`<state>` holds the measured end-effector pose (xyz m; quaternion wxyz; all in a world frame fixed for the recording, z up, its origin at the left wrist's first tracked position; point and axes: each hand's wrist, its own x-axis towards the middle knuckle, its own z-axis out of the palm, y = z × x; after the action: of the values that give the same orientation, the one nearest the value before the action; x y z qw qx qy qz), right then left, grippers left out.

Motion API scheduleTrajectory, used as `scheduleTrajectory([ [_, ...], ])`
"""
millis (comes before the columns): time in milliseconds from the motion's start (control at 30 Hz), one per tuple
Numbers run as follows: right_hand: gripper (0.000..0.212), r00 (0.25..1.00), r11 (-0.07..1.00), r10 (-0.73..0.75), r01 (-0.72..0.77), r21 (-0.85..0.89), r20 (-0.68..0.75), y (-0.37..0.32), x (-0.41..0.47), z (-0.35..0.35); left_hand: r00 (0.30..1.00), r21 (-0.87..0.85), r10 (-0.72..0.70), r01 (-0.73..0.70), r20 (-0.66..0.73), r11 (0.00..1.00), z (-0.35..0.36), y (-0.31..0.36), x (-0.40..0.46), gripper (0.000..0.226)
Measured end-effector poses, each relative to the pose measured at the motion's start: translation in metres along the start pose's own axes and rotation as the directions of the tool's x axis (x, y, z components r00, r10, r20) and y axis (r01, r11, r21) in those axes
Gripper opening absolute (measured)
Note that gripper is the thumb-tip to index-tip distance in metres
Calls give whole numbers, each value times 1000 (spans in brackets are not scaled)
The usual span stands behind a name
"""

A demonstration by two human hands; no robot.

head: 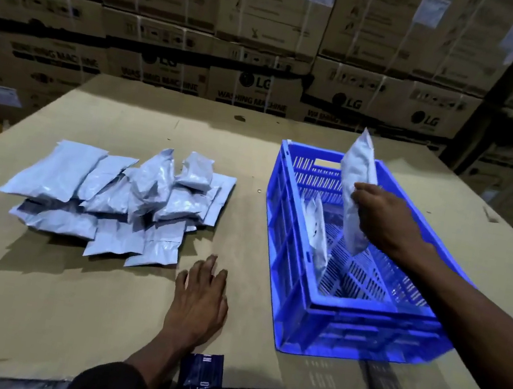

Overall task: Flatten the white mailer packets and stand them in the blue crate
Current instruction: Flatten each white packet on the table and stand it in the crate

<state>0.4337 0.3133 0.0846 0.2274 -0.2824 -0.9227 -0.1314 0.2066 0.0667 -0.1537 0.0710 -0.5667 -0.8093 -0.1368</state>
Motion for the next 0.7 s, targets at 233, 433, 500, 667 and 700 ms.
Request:
scheduleTrajectory([
  [233, 15, 912, 984, 12, 61, -164, 411, 24, -8, 62, 999, 8, -29, 29, -21, 1000, 4, 9, 13, 38],
  [433, 28, 849, 997, -31, 61, -38, 527, 21, -10, 97, 999, 0, -47, 47, -14, 999, 3, 10, 14, 35],
  [500, 42, 873, 992, 6, -69, 110, 488, 20, -10, 97, 999, 14, -50, 50, -2, 999, 4, 9, 13, 35],
  [667, 51, 834, 853, 374, -481, 201, 406, 31, -1, 95, 1000, 31, -27, 28, -15, 999, 3, 10, 13, 34],
  [700, 54, 787, 827, 398, -531, 186, 472, 32, 1, 98, 999, 31, -24, 25, -22, 999, 2, 11, 13, 33],
])
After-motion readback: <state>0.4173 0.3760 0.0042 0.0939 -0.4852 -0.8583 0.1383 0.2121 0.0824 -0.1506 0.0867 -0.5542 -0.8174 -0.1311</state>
